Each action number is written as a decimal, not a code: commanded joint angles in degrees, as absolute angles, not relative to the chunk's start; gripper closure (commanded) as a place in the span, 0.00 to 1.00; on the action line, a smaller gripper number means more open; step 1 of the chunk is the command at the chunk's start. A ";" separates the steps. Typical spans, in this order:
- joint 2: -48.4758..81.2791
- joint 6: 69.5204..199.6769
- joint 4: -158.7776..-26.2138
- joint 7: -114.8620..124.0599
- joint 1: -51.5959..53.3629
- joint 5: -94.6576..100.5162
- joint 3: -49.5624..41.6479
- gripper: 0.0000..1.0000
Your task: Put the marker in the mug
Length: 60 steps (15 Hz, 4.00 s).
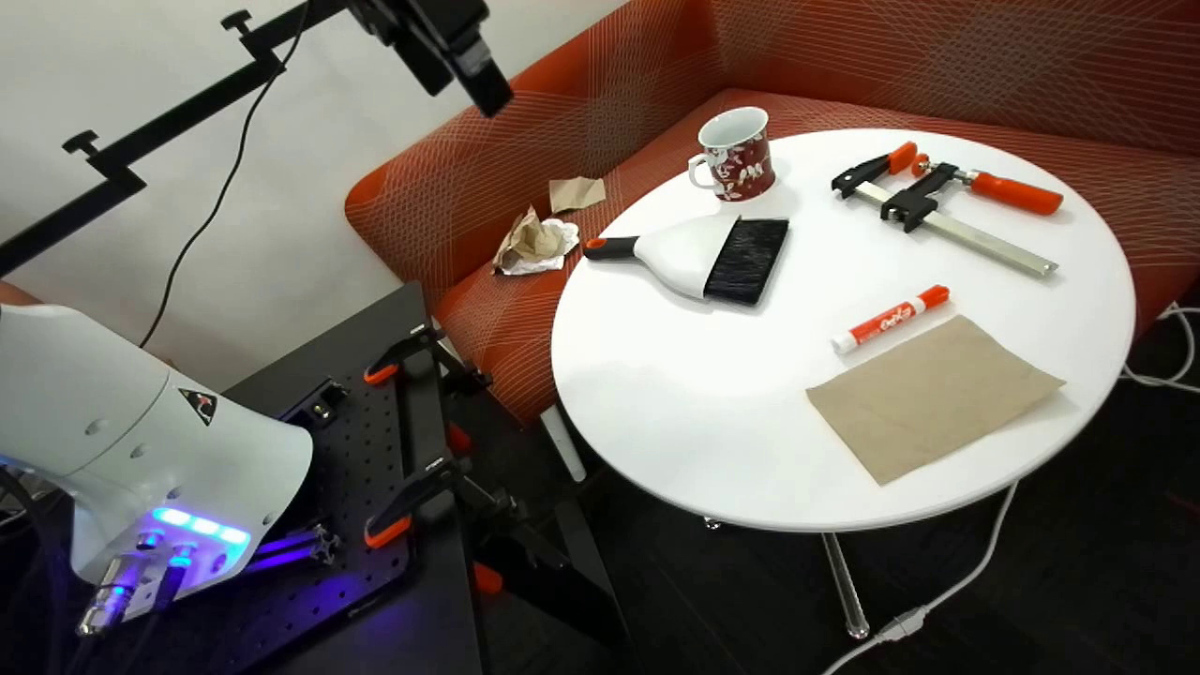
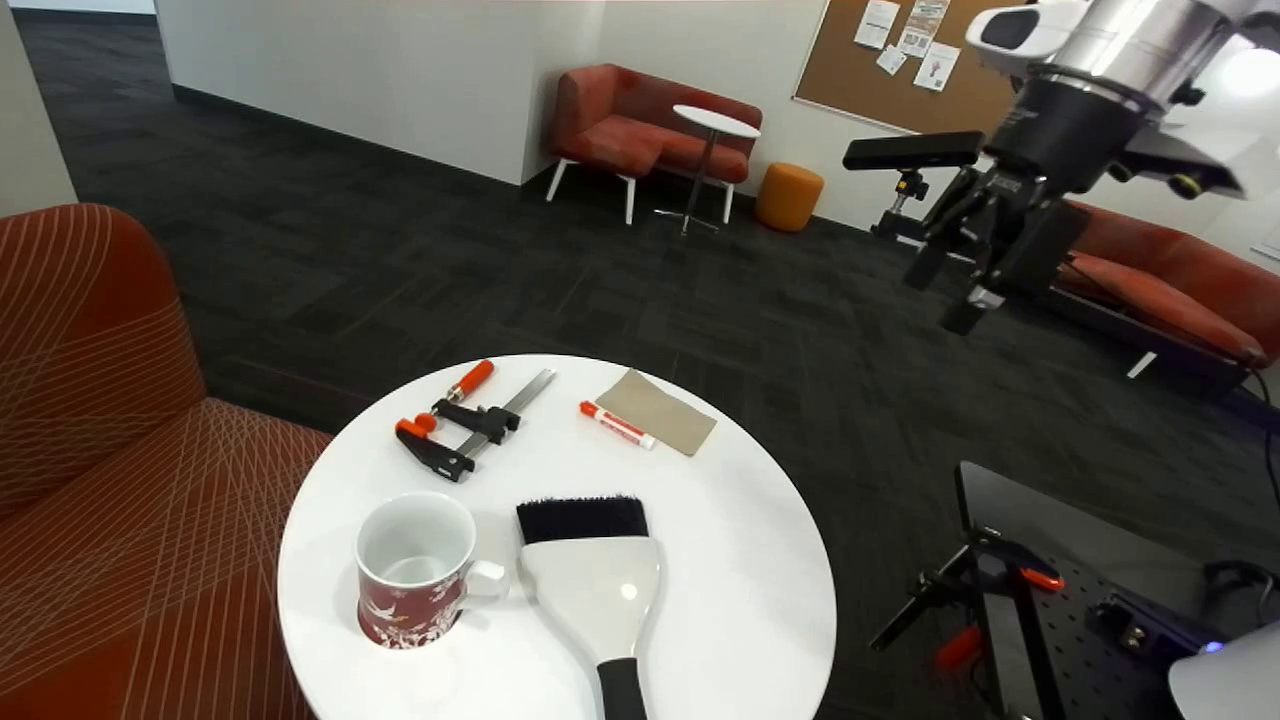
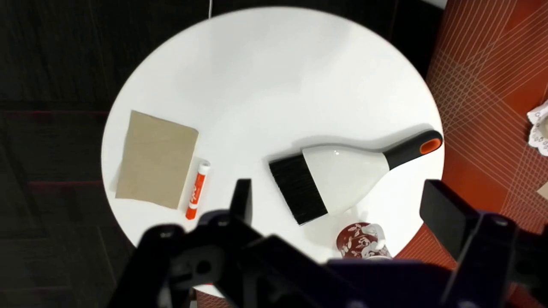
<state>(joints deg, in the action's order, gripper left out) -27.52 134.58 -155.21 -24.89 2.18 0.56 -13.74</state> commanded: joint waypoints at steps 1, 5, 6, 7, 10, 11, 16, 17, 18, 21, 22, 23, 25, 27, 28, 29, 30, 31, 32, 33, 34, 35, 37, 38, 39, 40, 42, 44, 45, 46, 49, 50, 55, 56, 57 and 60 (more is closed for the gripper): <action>-13.11 143.34 -149.13 -24.95 4.08 -4.03 -13.21 0.00; 1.10 149.69 -142.03 -25.27 3.32 -8.06 -11.40 0.00; 4.76 150.48 -139.80 -25.48 2.58 -8.91 -10.60 0.00; 7.59 150.70 -137.85 -25.29 1.59 -9.11 -9.72 0.00; 14.24 149.26 -132.51 -24.37 -2.07 -8.59 -7.11 0.00; 14.84 148.13 -131.93 -23.32 -2.94 -7.32 -6.53 0.00; 15.30 150.00 -132.78 -23.63 -4.72 -6.44 -4.94 0.00; 15.30 149.96 -132.68 -23.61 -4.71 -6.45 -4.89 0.00; 15.30 149.95 -132.64 -23.59 -4.69 -6.45 -4.84 0.00; 19.69 148.96 -128.05 -23.13 -5.85 -6.73 -3.53 0.00; 21.07 149.34 -126.76 -23.18 -6.36 -6.94 -3.00 0.00; 23.04 149.35 -124.88 -23.44 -6.89 -6.99 -2.51 0.00; 26.95 149.56 -121.10 -22.90 -7.66 -6.57 -1.91 0.00; 30.86 149.25 -117.08 -22.65 -8.51 -6.27 -1.47 0.00; 32.63 149.00 -115.19 -22.67 -9.05 -6.30 -1.22 0.00; 34.49 148.83 -113.18 -22.53 -9.64 -6.24 -1.09 0.00; 35.99 148.41 -111.37 -22.37 -10.16 -6.20 -0.92 0.00; 37.53 147.93 -109.54 -22.28 -10.71 -6.17 -0.82 0.00; 39.01 147.70 -107.83 -22.14 -11.17 -6.13 -0.73 0.00; 40.39 147.05 -106.07 -22.20 -11.84 -6.33 -0.47 0.00; 41.69 146.52 -104.50 -21.82 -12.07 -6.22 -0.54 0.00; 42.89 145.99 -103.11 -21.74 -12.34 -6.13 -0.46 0.00; 45.13 145.43 -100.69 -21.10 -12.23 -5.65 -0.76 0.00; 46.16 145.08 -99.53 -20.83 -12.20 -5.50 -0.81 0.00; 47.08 144.48 -98.43 -20.19 -12.09 -5.30 -0.91 0.00; 48.00 144.12 -97.41 -19.42 -11.98 -5.13 -0.98 0.00; 49.73 143.48 -95.45 -18.31 -11.99 -5.04 -0.97 0.00; 51.30 142.80 -93.66 -17.23 -11.91 -4.86 -1.13 0.00; 52.03 142.57 -92.81 -16.75 -11.82 -4.67 -1.23 0.00; 52.74 142.26 -92.00 -16.33 -11.81 -4.52 -1.25 0.00; 54.55 141.75 -89.87 -15.05 -11.71 -4.07 -1.36 0.00; 55.00 141.70 -89.35 -15.01 -11.78 -4.07 -1.30 0.00; 56.98 141.02 -86.79 -14.36 -11.93 -4.07 -1.22 0.00; 57.34 140.83 -86.32 -14.33 -11.94 -4.08 -1.24 0.09; 57.67 140.69 -85.90 -14.36 -11.97 -4.10 -1.21 0.27; 58.43 140.46 -85.00 -14.43 -12.08 -4.15 -1.17 0.50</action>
<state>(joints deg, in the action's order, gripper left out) 57.15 142.85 -87.78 -16.34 -11.54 -5.23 -1.61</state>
